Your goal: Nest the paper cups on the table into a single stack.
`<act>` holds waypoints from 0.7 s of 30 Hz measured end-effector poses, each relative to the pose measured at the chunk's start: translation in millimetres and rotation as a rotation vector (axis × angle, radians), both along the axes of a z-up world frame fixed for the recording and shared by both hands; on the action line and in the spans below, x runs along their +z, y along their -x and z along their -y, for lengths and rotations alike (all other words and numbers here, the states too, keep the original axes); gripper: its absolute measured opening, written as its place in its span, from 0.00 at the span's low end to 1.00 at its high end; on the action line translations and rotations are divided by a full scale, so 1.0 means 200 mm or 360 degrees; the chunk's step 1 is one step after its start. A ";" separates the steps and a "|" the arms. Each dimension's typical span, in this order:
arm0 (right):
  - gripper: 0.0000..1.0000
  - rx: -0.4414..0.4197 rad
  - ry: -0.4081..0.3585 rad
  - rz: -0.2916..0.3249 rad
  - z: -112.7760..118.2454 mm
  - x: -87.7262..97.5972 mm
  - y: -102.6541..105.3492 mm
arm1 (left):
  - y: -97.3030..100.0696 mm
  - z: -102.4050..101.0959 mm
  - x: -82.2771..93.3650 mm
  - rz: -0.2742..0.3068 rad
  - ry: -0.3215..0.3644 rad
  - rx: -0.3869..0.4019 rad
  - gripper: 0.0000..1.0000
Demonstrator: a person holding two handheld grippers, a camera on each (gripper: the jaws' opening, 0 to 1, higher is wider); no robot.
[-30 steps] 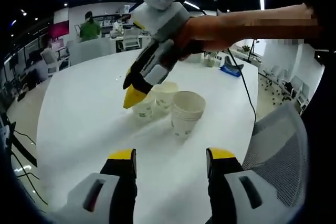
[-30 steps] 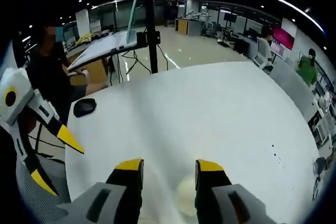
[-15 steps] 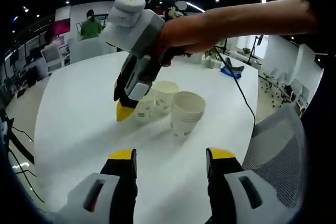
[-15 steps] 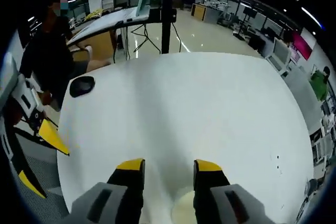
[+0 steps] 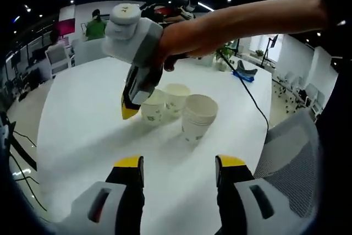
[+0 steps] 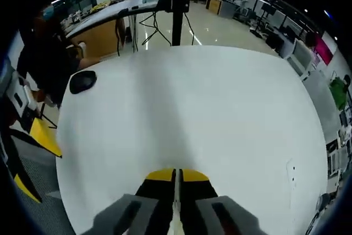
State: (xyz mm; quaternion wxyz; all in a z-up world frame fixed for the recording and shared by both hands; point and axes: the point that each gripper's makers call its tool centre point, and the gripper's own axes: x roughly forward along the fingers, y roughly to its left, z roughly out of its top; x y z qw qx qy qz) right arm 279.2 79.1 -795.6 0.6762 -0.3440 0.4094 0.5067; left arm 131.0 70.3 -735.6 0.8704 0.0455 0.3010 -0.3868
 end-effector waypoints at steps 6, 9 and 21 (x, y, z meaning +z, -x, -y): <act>0.00 0.0037 -0.0019 0.0003 -0.02 0.02 0.04 | 0.01 0.00 0.00 -0.0002 0.0002 0.0006 0.50; 0.00 0.0028 -0.0037 0.0004 -0.02 0.03 0.04 | 0.02 0.00 0.00 -0.0004 0.0003 0.0008 0.50; 0.00 0.0005 -0.0105 0.0037 -0.01 0.15 0.03 | 0.04 -0.01 -0.01 -0.0016 0.0009 0.0030 0.49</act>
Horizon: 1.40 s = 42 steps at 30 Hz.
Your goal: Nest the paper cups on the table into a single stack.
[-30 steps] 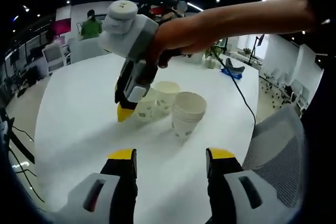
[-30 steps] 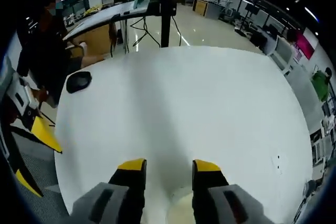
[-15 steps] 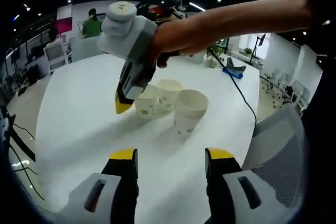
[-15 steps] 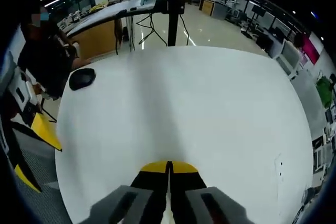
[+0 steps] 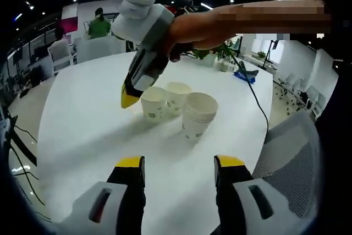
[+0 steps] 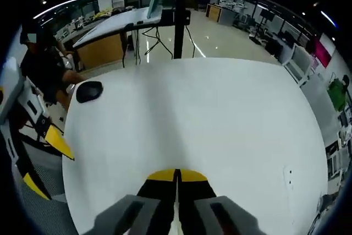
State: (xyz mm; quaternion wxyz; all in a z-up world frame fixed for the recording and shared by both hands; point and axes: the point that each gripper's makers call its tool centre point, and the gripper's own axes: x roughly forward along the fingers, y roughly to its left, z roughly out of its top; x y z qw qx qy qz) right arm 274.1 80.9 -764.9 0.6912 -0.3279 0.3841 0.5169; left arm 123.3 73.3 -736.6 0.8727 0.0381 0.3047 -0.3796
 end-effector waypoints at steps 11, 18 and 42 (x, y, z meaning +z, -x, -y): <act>0.00 0.0027 -0.0053 0.0020 -0.02 0.05 0.02 | 0.03 0.00 0.00 -0.0009 -0.0009 -0.0003 0.49; 0.00 0.0041 -0.0076 0.0045 0.00 0.12 0.03 | 0.01 -0.04 0.03 0.0002 0.0015 0.0050 0.49; 0.32 -0.0112 0.0065 -0.0028 0.26 0.07 0.07 | -0.01 -0.03 0.01 0.0017 0.0002 0.0016 0.50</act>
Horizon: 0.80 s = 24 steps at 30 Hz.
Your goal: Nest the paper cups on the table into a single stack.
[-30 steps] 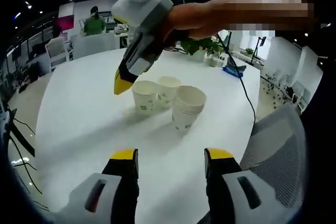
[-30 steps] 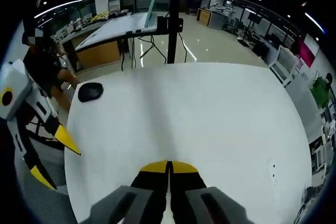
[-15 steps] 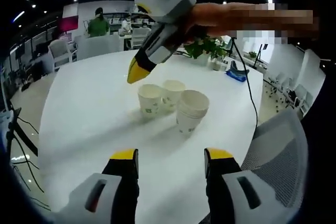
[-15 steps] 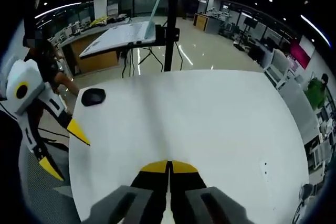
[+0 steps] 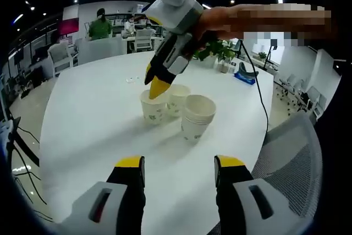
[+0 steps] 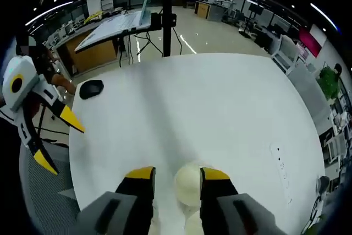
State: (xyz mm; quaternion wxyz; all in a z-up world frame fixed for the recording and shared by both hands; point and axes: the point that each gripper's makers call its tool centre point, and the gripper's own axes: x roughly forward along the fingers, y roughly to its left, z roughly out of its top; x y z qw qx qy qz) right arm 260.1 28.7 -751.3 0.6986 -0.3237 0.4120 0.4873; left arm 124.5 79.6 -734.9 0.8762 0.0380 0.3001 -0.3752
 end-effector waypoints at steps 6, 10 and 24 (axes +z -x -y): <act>0.34 -0.0032 0.0046 -0.0061 0.01 -0.13 0.02 | -0.01 -0.03 0.00 -0.0004 -0.0007 0.0014 0.50; 0.35 -0.0060 0.0073 -0.0089 0.02 -0.22 0.01 | 0.00 -0.04 0.00 -0.0009 -0.0009 0.0029 0.50; 0.01 0.0016 0.0152 -0.0136 0.00 -0.35 0.01 | 0.02 -0.06 0.00 -0.0038 -0.0008 0.0068 0.49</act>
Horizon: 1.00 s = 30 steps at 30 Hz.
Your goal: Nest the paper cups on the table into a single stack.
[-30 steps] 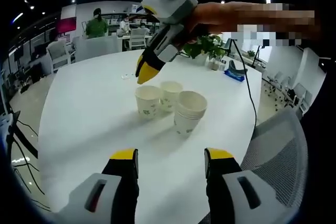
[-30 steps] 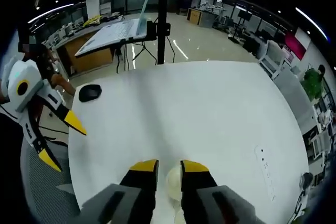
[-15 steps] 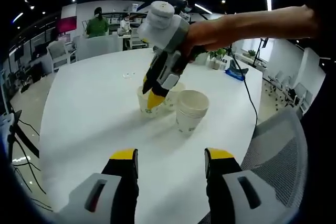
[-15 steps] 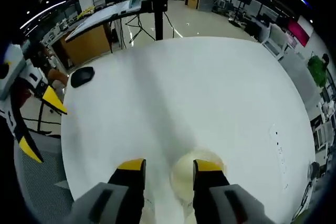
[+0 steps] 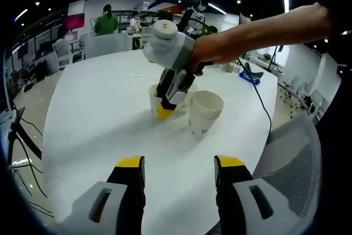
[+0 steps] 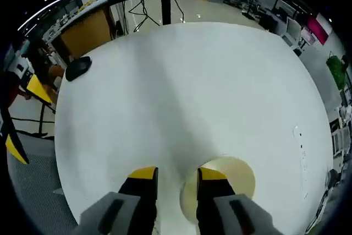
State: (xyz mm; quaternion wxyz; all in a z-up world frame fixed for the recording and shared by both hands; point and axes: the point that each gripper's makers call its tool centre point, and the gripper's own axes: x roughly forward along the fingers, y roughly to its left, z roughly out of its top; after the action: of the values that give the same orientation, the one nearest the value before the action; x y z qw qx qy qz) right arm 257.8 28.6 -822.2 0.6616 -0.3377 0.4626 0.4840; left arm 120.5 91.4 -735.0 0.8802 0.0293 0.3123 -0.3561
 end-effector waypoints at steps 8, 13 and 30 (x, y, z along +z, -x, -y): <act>0.00 0.0104 -0.0062 0.0033 -0.07 0.05 0.02 | -0.01 0.00 -0.01 -0.0002 -0.0004 -0.0009 0.49; 0.00 0.0121 -0.0109 0.0082 -0.10 0.13 0.01 | -0.01 0.01 0.01 0.0004 -0.0004 -0.0014 0.49; 0.00 0.0089 -0.0200 0.0269 0.02 0.50 0.04 | -0.05 0.07 0.04 0.0040 0.0000 -0.0057 0.50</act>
State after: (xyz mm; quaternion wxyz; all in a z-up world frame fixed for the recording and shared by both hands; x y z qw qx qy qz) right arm 250.7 24.3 -722.6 0.7044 -0.3479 0.3643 0.5001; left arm 130.9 78.4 -727.2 0.8776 0.0394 0.3006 -0.3713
